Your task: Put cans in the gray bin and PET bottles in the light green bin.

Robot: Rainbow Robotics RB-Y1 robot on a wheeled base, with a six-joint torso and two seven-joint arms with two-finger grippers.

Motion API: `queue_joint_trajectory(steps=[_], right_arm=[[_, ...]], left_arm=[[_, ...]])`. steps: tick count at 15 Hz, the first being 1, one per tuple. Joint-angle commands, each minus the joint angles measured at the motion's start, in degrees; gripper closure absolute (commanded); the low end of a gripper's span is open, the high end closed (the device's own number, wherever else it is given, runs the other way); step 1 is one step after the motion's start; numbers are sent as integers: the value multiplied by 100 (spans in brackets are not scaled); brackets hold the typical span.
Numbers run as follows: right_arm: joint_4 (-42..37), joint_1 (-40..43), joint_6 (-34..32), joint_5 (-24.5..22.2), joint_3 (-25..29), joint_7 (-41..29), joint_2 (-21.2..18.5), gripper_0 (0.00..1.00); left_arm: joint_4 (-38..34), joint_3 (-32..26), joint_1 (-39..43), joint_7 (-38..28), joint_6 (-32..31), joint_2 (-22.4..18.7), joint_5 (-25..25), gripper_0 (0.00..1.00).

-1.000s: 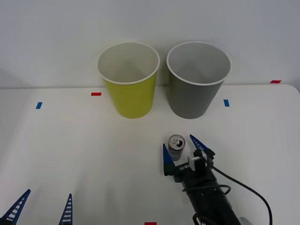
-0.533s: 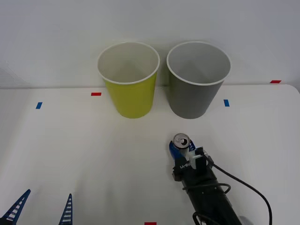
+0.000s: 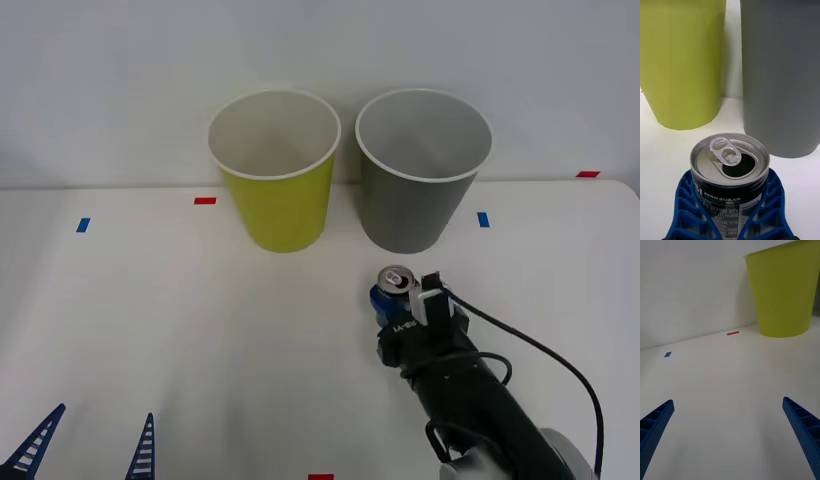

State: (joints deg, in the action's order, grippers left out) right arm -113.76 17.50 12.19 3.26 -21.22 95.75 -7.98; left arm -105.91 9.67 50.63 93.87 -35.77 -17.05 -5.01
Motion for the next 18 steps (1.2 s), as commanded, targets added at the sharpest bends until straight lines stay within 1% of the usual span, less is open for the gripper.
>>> queue_joint_trajectory(steps=[1,4,5,7,9,10,12,13,14,16,18], right_arm=[[-937,-133,1357,-1,127,-4,-63,100],[-2194,-475,3492,34,311,-13,-90,100],[-2475,-572,3958,43,355,-13,-116,100],[-2888,-844,4617,96,461,-39,-160,100],[-3055,-1205,5031,113,531,-74,-169,100],[-3117,-1495,5356,140,593,-110,-169,100],[-3178,-1969,5760,201,707,-162,-178,100],[-3178,-2233,5953,315,821,-215,-178,100],[-3187,-2435,6085,517,970,-241,-195,100],[-3178,-2761,6120,1080,1392,-277,-248,100],[-3161,-3051,6120,1388,1647,-285,-345,100]], left_arm=[[0,0,0,0,0,0,0,0],[0,0,0,0,0,0,0,0],[0,0,0,0,0,0,0,0],[0,0,0,0,0,0,0,0],[0,0,0,0,0,0,0,0],[0,0,0,0,0,0,0,0],[0,0,0,0,0,0,0,0],[0,0,0,0,0,0,0,0],[0,0,0,0,0,0,0,0],[0,0,0,0,0,0,0,0],[0,0,0,0,0,0,0,0]])
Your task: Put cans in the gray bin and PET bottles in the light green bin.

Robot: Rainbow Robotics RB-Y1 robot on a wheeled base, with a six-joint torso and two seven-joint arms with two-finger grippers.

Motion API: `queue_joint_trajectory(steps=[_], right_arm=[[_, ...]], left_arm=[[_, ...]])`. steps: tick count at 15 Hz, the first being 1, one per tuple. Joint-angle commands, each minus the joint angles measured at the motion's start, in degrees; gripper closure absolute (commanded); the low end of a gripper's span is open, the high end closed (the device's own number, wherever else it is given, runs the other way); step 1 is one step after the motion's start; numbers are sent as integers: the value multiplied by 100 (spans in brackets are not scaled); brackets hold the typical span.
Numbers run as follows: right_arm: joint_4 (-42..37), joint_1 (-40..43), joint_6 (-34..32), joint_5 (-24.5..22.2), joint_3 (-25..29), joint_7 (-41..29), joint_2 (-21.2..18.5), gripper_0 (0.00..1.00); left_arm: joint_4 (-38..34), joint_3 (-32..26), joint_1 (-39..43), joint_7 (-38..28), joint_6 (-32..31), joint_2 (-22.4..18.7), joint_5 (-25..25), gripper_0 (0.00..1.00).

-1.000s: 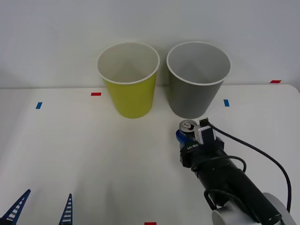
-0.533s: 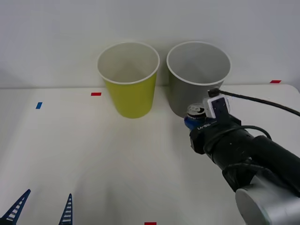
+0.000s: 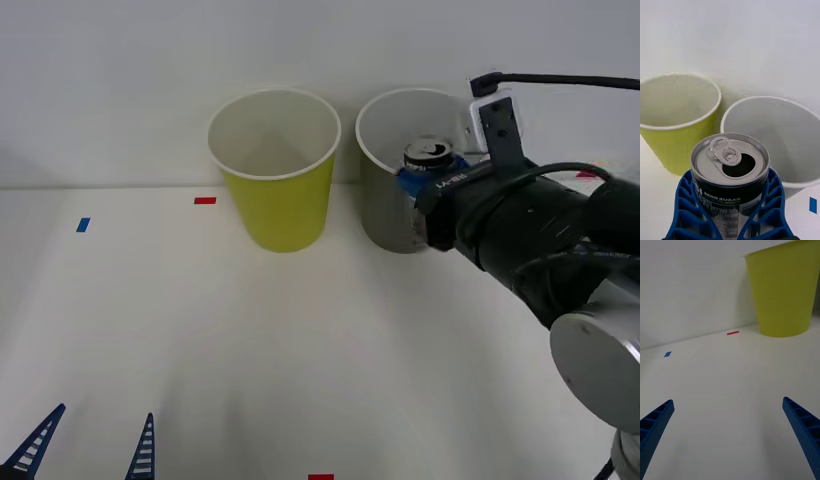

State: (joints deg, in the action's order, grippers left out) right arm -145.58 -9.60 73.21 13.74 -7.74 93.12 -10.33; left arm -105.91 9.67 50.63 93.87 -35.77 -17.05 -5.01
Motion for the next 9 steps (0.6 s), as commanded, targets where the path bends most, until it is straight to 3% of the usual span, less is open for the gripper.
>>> queue_joint_trajectory(steps=[1,4,9], right_arm=[[47,-482,18,340,326,-22,-154,100],[381,-895,-61,419,440,-110,-189,100],[1436,-1413,-782,296,651,-128,-83,100]], left_arm=[[0,0,0,0,0,0,0,0],[0,0,0,0,0,0,0,0],[0,0,0,0,0,0,0,0]])
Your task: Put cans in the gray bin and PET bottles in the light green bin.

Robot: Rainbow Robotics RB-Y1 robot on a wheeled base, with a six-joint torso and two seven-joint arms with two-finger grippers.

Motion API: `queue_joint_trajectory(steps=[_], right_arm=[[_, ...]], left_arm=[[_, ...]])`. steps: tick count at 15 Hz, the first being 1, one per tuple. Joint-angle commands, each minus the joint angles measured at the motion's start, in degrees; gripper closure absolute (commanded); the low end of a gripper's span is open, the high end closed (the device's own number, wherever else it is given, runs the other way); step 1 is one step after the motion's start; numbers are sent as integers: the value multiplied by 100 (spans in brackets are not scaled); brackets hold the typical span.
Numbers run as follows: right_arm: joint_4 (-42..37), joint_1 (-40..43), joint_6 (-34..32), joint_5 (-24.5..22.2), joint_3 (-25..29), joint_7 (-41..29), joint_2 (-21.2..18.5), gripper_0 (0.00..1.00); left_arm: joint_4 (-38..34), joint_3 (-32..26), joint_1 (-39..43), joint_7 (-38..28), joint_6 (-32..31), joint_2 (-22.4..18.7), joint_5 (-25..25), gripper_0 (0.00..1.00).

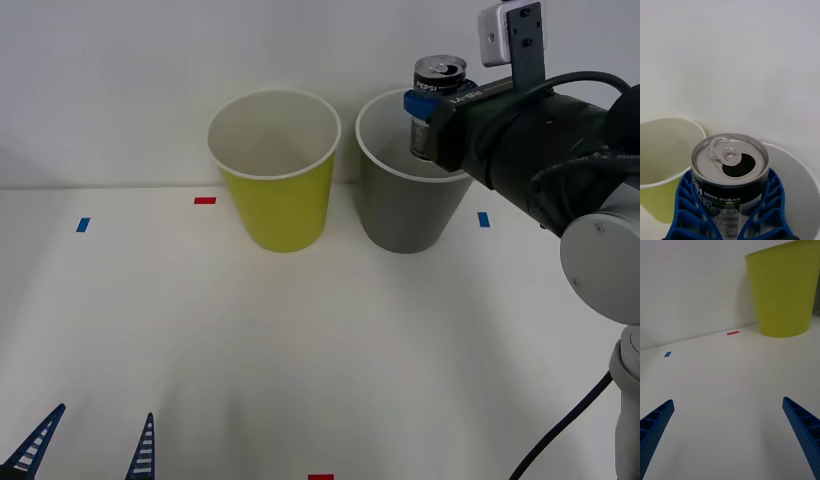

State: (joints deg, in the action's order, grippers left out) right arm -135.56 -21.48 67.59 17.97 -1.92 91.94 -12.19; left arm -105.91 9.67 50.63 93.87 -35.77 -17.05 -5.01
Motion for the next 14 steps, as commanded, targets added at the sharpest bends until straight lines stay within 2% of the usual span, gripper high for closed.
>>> queue_joint_trajectory(steps=[1,3,7,9,11,12,13,14], right_arm=[[768,-322,-510,-136,105,26,146,100],[1234,-392,-1020,-127,184,70,155,100],[2069,-735,-1591,-127,272,114,146,100],[2526,-762,-2180,-127,219,175,155,100],[2622,-762,-2295,-153,219,193,138,100],[2614,-762,-2286,-153,219,166,146,96],[2614,-762,-2295,-153,219,158,155,81],[2614,-762,-2295,-180,219,184,182,55]], left_arm=[[0,0,0,0,0,0,0,0],[0,0,0,0,0,0,0,0],[0,0,0,0,0,0,0,0],[0,0,0,0,0,0,0,0],[0,0,0,0,0,0,0,0],[0,0,0,0,0,0,0,0],[0,0,0,0,0,0,0,0],[0,0,0,0,0,0,0,0]])
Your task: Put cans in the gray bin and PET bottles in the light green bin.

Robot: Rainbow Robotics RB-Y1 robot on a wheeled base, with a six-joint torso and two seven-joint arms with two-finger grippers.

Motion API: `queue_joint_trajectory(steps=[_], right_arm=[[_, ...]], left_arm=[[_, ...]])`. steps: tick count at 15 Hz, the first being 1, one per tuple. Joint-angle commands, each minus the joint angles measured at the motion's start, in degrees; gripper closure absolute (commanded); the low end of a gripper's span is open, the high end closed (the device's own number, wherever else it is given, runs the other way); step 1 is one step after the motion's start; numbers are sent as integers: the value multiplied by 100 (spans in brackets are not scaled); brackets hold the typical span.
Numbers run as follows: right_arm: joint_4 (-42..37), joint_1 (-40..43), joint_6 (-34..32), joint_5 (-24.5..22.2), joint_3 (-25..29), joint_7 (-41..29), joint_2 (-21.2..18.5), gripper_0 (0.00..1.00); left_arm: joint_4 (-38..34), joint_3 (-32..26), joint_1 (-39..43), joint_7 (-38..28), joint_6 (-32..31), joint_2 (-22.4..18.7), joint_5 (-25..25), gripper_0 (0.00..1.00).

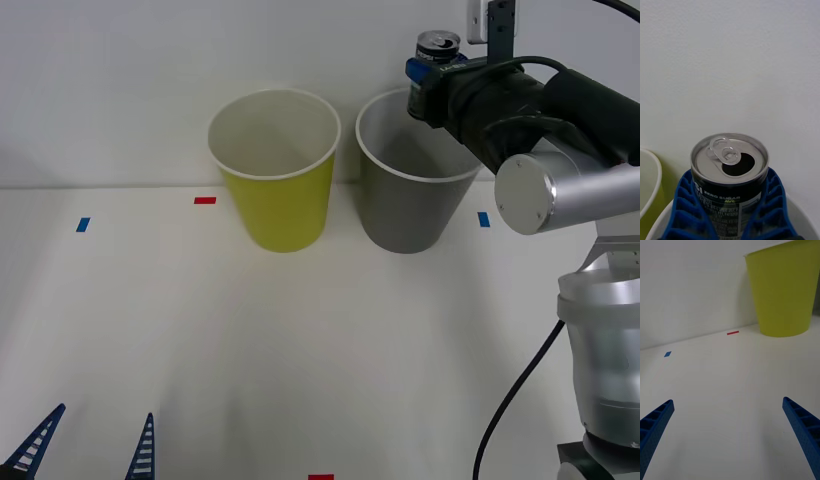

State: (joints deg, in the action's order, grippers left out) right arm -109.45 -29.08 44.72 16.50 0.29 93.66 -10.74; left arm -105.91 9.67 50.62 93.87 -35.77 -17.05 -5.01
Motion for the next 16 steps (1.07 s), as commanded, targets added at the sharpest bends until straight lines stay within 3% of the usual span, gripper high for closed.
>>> queue_joint_trajectory(steps=[1,2,7,11,13,16], right_arm=[[2,-1,1,-41,-11,20,36,11],[2,8,-8,-50,-2,47,45,0],[-261,166,-113,-50,-29,266,291,0],[-2090,2012,-491,3,-538,214,-87,0],[-2626,2899,-895,47,-741,152,-342,0],[-3100,3875,-983,82,-749,205,-289,0]], left_arm=[[0,0,0,0,0,0,0,0],[0,0,0,0,0,0,0,0],[0,0,0,0,0,0,0,0],[0,0,0,0,0,0,0,0],[0,0,0,0,0,0,0,0],[0,0,0,0,0,0,0,0]])
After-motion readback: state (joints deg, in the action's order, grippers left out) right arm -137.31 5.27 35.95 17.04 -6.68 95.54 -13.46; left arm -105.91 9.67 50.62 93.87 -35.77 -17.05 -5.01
